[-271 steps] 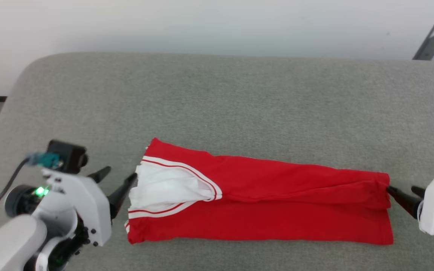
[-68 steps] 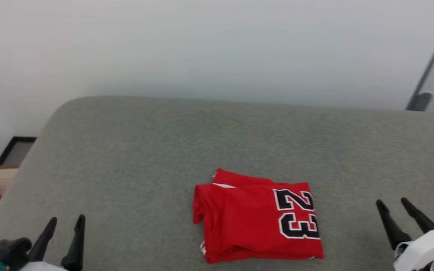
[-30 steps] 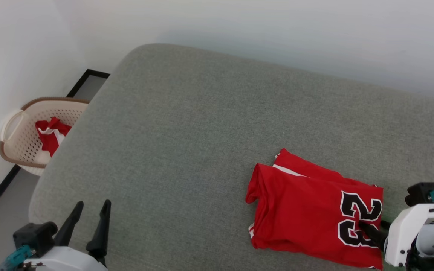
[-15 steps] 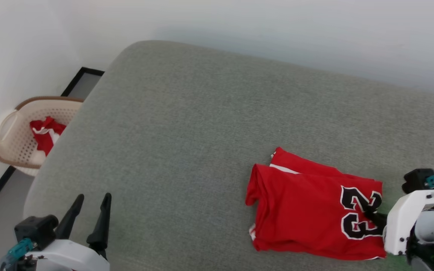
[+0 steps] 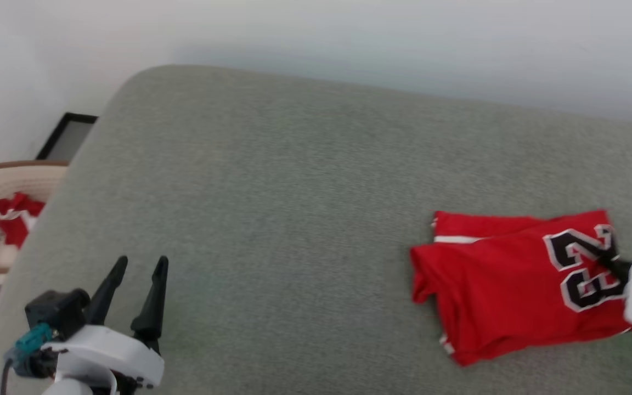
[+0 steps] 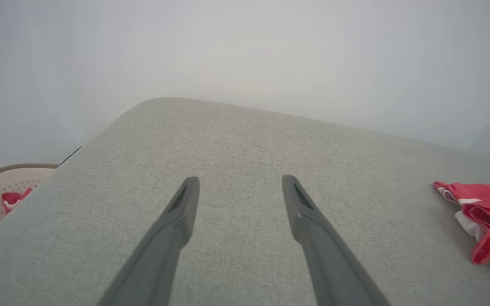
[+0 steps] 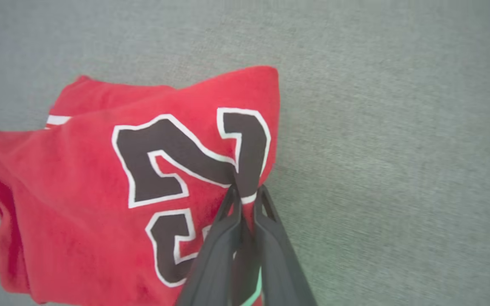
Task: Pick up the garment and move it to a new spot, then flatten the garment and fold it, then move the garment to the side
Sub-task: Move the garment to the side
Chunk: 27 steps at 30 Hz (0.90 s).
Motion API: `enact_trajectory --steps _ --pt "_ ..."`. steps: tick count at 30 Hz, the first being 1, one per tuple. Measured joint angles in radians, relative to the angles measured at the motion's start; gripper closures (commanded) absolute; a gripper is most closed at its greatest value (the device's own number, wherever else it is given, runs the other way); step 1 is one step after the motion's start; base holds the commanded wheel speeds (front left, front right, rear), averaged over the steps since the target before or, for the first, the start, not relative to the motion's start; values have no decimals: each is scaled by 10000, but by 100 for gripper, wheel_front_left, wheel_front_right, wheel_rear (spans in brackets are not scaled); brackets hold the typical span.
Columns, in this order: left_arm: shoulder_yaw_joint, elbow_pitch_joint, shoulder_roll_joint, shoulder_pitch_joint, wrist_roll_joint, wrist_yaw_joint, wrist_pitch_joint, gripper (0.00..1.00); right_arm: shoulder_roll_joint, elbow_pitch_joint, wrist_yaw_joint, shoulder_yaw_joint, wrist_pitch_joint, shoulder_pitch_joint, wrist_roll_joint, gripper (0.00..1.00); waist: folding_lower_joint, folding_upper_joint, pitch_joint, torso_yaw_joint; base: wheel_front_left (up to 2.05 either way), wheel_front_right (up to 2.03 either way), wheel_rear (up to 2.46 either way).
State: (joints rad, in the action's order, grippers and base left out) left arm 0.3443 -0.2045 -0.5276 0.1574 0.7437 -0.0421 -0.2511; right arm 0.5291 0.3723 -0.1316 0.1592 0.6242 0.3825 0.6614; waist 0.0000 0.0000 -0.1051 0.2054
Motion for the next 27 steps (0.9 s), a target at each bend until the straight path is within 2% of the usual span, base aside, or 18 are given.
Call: enact_trajectory --steps 12,27 --pt "127 -153 165 1058 -337 353 -48 0 1346 441 0 -614 -663 1042 -591 100 0 0 -717 -1208 0 0 0" --pt "543 -259 146 2736 -859 784 92 0 2587 1728 0 -247 -2487 2834 -1590 100 0 0 -2217 -2587 0 0 0"
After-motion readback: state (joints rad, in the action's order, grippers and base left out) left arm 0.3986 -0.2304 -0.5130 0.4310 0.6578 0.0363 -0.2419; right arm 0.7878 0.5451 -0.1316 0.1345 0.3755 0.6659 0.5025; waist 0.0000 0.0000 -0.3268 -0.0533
